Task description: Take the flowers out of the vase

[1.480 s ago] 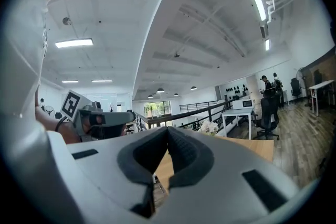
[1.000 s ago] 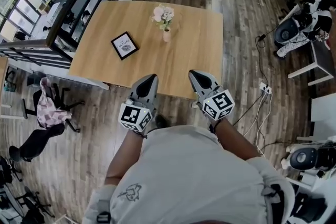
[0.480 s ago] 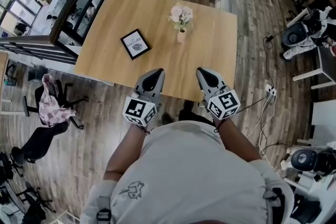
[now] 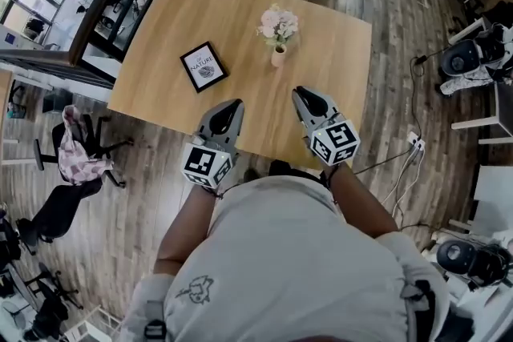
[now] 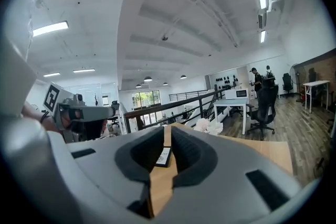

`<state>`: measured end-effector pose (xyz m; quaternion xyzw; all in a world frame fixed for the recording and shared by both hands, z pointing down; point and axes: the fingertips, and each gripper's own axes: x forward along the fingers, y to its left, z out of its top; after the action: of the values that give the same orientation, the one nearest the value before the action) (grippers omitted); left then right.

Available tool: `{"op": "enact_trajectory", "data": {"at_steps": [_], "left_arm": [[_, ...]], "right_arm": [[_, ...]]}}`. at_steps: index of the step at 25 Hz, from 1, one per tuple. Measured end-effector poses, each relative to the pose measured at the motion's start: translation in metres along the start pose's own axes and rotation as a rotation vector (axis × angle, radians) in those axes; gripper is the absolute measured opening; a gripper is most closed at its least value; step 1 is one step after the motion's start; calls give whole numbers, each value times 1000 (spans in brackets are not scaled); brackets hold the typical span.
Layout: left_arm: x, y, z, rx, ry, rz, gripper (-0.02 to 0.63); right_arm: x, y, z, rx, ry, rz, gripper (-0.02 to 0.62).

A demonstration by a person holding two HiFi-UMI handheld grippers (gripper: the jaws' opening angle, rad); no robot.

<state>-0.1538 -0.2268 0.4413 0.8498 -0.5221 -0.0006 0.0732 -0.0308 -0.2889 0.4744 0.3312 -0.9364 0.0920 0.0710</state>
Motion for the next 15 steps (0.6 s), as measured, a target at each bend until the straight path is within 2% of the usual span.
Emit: {"op": "enact_trajectory", "data": {"at_steps": [4, 10, 15], "left_arm": [[21, 8, -5, 2, 27, 27, 4], [54, 31, -22, -14, 65, 54, 3], [79, 48, -41, -52, 88, 72, 3]], "right_arm": [[23, -29, -15, 18, 56, 7, 75], [72, -74, -51, 67, 136, 10, 160], [112, -103, -84, 94, 203, 14, 207]]}}
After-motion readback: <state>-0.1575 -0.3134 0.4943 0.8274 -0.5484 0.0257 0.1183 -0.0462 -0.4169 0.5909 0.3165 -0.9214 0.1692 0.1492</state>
